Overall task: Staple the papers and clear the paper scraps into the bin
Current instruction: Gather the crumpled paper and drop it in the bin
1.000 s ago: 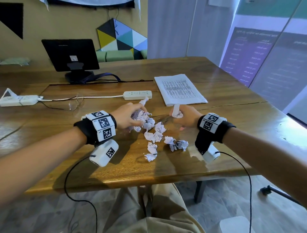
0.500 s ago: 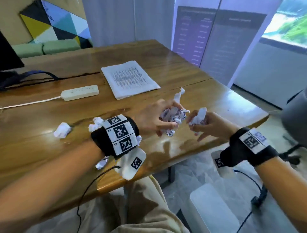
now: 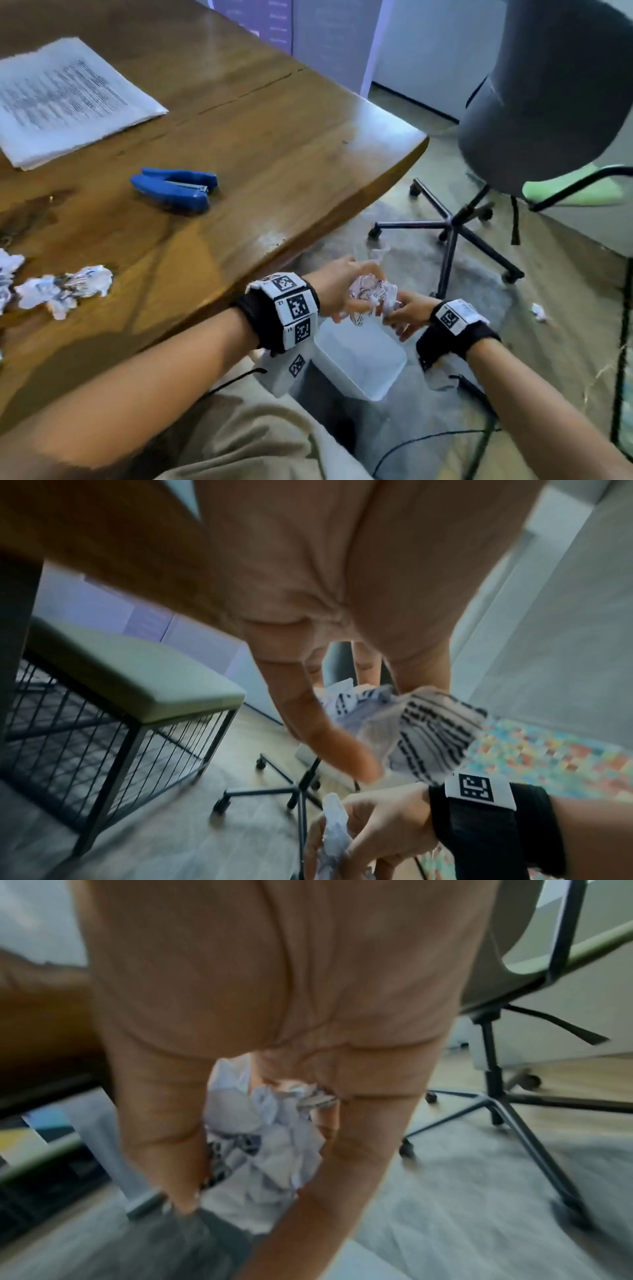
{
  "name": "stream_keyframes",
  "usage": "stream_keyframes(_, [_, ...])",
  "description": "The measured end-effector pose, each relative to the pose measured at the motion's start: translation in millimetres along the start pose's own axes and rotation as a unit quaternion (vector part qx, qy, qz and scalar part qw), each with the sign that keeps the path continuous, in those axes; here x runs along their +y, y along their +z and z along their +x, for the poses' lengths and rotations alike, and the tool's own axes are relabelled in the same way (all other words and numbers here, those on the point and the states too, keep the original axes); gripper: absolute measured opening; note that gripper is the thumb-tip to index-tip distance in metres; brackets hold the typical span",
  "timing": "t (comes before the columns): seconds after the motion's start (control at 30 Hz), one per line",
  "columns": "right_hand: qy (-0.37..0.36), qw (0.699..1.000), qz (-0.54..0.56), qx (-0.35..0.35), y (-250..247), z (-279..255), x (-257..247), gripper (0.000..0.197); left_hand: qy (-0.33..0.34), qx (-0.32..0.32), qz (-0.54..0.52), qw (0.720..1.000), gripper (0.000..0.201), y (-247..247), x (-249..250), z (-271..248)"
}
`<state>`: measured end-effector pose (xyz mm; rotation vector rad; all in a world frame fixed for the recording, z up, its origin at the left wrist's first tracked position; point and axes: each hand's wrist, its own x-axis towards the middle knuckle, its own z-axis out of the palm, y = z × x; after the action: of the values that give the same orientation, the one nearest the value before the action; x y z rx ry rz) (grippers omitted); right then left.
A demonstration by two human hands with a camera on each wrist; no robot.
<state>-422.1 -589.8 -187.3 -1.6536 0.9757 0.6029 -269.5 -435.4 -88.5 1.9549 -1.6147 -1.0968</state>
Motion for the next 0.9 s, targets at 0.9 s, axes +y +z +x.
stream_keyframes(0.9, [0.179,0.975,0.042,0.121,47.7,105.5,143.0,0.035,-0.243,-0.089,-0.169,0.951,0.058,136.8,-78.2,101.4])
